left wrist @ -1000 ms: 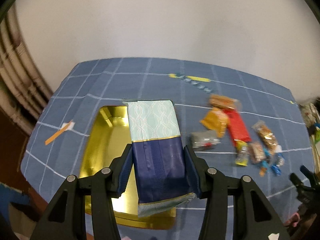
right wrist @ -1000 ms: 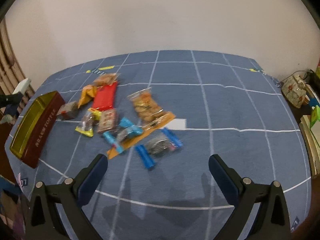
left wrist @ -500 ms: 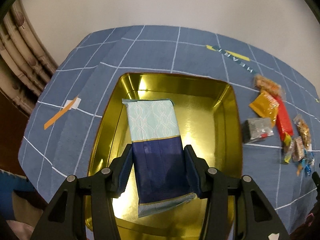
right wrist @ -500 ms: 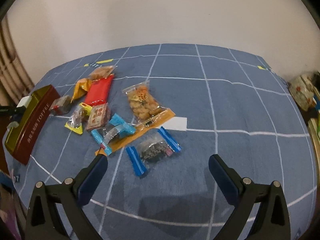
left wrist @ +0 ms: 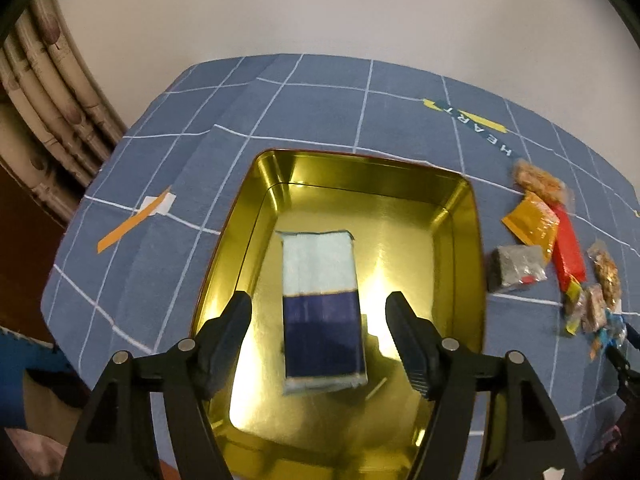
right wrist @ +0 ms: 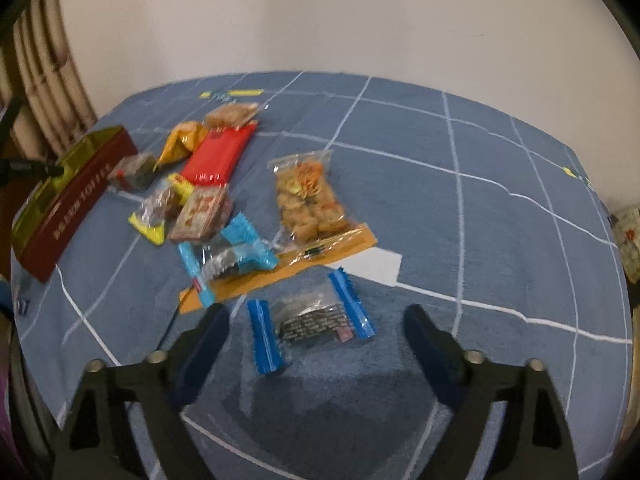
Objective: Organize snacks
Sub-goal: 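Grasp the blue-clipped candy packet with the right gripper and drop it into the tin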
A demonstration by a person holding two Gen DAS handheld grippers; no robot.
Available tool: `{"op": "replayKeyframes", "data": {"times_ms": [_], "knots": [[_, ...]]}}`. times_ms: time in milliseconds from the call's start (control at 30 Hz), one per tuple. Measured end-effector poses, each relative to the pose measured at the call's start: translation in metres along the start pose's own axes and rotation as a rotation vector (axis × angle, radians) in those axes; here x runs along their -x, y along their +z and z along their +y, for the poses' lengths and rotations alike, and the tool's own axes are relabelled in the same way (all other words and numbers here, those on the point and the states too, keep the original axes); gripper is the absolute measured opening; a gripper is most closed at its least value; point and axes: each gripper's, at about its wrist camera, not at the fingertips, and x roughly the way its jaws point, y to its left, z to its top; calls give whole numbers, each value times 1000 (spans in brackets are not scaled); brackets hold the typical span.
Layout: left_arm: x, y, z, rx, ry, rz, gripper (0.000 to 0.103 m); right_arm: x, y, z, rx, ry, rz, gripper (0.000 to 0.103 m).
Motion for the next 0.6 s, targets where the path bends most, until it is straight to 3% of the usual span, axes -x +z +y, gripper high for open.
{"op": "replayKeyframes", "data": {"times_ms": [100,233,333,600], "knots": [[17,-10,-3,14,-44,-9,66,-5,-1,1,26,14,19,64],[49,-29,-6,10,-39,-70,66,-1,-2,-3,29,25,29,30],[72,-43,-2,18,-24,-131,77,10,-5,-7,-3,31,18,30],[105,-65,11,43,21,-237,77,58,8,29,10,92,-76,30]]}}
